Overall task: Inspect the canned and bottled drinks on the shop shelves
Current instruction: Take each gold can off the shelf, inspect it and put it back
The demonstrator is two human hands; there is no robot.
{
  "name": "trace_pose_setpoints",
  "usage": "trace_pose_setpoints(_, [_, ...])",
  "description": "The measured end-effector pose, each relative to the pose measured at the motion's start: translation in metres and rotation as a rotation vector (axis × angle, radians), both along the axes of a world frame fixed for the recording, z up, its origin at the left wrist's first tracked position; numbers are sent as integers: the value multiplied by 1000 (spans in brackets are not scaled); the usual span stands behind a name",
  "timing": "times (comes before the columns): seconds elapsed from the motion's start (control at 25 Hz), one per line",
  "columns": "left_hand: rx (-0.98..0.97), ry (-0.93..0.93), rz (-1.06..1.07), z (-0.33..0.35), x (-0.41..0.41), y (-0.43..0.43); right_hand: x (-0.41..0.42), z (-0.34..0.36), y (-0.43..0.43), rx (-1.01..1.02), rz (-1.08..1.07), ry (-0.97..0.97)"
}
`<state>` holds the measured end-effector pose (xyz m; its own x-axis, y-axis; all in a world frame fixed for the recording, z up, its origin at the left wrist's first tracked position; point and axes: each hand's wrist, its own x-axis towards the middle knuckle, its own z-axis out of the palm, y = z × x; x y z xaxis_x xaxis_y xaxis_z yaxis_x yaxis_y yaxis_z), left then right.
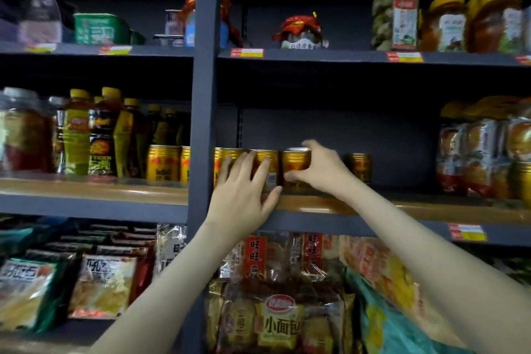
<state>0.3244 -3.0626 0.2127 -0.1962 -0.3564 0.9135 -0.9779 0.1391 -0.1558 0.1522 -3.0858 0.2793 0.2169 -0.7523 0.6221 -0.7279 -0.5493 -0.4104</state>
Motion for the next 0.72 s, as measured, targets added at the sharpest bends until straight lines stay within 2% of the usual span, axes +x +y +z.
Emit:
trace_pose_setpoints(0.16, [-54,73,-174,-4,-12,13,-13,-8,40,-344,33,-59])
trace_pose_setpoints(0.24, [-54,161,-395,-18,-27,31,-23,-21,70,-428,94,-149])
trace_pose_setpoints(0.32, [41,273,-641,-39,-44,52,-32,-47,100,-460,163,-168])
trace_pose_setpoints(0.4, [83,330,-810,-68,-57,69,-38,-88,123,-409,238,-130])
trace_pose_setpoints(0.52, [54,265,-898,-121,-60,80,-42,-155,138,-267,321,-69])
trace_pose_setpoints(0.68, [357,311,-875,-190,-49,91,-48,-225,132,51,362,-123])
trace_pose_setpoints(0.72, [466,369,-863,-201,-48,96,-49,-236,130,119,358,-139])
